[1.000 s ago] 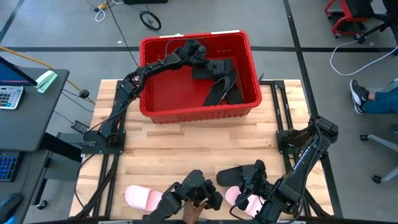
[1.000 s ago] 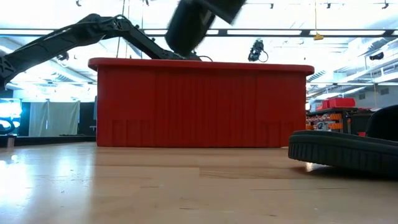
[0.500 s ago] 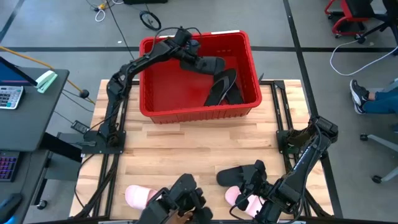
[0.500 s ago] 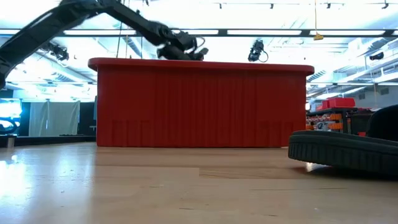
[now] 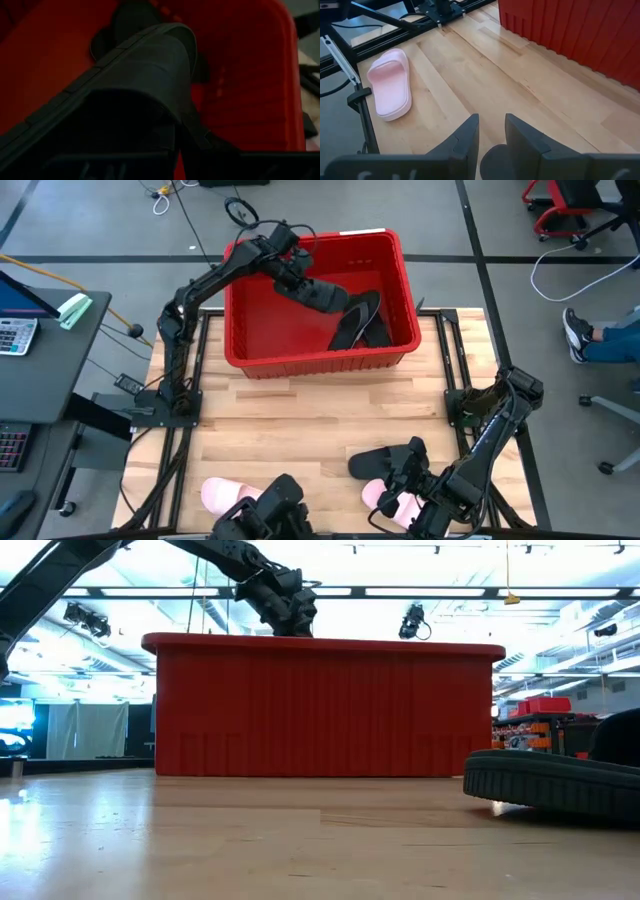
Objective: Pick and place slides into bin
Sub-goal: Put the left black slide into the red container
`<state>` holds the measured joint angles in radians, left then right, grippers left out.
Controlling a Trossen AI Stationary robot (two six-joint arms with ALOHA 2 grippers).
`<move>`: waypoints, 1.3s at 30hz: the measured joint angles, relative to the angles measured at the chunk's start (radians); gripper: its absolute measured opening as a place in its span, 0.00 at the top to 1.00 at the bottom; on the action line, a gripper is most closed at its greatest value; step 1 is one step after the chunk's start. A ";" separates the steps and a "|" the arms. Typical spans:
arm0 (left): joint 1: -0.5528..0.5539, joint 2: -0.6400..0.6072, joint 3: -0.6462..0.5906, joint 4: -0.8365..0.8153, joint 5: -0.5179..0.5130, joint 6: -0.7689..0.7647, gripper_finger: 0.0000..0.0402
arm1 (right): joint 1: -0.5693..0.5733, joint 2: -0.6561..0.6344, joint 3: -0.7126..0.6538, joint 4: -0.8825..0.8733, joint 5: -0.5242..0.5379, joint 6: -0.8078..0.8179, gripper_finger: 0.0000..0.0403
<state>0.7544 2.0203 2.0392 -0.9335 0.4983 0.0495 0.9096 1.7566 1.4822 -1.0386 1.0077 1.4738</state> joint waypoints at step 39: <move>0.000 0.000 0.000 -0.578 -0.513 0.482 0.97 | 0.000 0.000 0.000 0.000 0.000 -0.004 0.75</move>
<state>0.7543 2.0205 2.0392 -1.5116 -0.0151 0.5310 0.9096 1.7569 1.4822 -1.0386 1.0077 1.4694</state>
